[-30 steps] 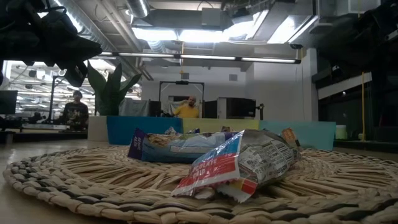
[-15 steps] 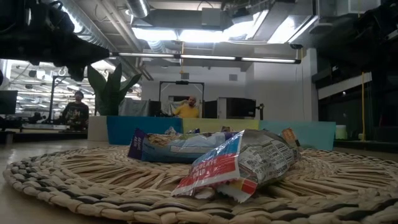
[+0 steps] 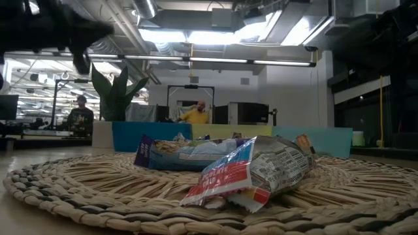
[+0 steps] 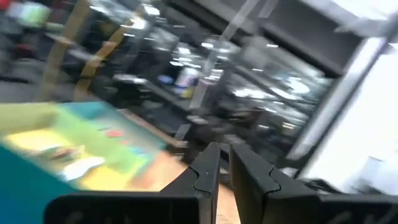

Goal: Pick and place Granola Bars by type
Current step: Put the blue granola bar into the blue bin

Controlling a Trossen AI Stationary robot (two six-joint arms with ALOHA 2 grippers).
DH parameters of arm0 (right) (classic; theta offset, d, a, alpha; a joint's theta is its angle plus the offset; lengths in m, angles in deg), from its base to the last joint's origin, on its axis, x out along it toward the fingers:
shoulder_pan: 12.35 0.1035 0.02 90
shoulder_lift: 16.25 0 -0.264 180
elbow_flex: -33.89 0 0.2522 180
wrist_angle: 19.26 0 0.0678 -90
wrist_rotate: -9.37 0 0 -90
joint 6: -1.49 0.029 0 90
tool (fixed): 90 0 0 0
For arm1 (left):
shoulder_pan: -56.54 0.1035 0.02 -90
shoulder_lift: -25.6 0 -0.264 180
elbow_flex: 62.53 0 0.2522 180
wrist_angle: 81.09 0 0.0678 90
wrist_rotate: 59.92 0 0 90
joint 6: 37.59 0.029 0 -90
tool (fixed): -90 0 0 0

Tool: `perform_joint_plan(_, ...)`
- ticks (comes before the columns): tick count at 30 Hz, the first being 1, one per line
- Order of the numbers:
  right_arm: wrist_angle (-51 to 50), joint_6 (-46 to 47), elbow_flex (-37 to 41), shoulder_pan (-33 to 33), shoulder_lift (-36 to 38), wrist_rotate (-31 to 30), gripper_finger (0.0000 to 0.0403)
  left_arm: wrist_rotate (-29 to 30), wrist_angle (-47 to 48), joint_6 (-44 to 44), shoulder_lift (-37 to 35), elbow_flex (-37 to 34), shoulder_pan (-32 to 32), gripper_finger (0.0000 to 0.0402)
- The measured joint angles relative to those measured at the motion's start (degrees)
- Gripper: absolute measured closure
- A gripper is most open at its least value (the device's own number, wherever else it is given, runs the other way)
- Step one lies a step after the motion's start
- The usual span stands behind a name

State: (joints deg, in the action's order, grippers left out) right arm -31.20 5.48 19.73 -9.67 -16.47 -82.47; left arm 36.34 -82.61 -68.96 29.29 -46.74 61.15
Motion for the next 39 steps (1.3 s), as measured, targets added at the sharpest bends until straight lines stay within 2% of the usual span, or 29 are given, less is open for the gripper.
perform_joint_plan(4,0.00,0.00,0.00,0.00,-0.02,0.00,0.0354,-4.44,2.38,0.38,3.90,6.63,-0.01,0.0370)
perform_joint_plan(7,-0.02,0.00,0.00,0.00,-0.02,0.00,0.0354,-4.99,6.55,4.69,10.24,14.09,-0.01,0.0370)
perform_joint_plan(10,-0.02,0.00,0.00,0.00,-0.02,0.00,0.0354,-5.64,8.91,8.99,19.11,22.32,-0.01,0.0370)
perform_joint_plan(15,-0.02,0.00,0.00,0.00,-0.02,0.00,0.0354,-9.90,9.14,15.38,35.48,34.40,-0.02,0.0370)
perform_joint_plan(23,-0.02,0.00,0.00,0.00,-0.02,0.00,0.0354,-18.20,10.38,20.31,57.21,47.34,-0.57,0.0360)
perform_joint_plan(27,-0.02,0.00,0.00,0.00,-0.02,0.00,0.0354,-18.41,17.22,23.04,64.10,52.23,-1.68,0.0319)
perform_joint_plan(32,-0.02,0.00,0.00,0.00,-0.02,0.00,0.0354,-17.18,29.33,27.53,70.62,58.68,-3.18,0.0236)
perform_joint_plan(36,-0.02,0.00,0.00,0.00,-0.02,0.00,0.0354,-11.83,34.98,31.05,74.53,62.46,-4.45,0.0173)
perform_joint_plan(39,-0.02,0.00,0.00,0.00,-0.02,0.00,0.0354,-9.83,35.86,32.42,76.95,63.67,-5.17,0.0142)
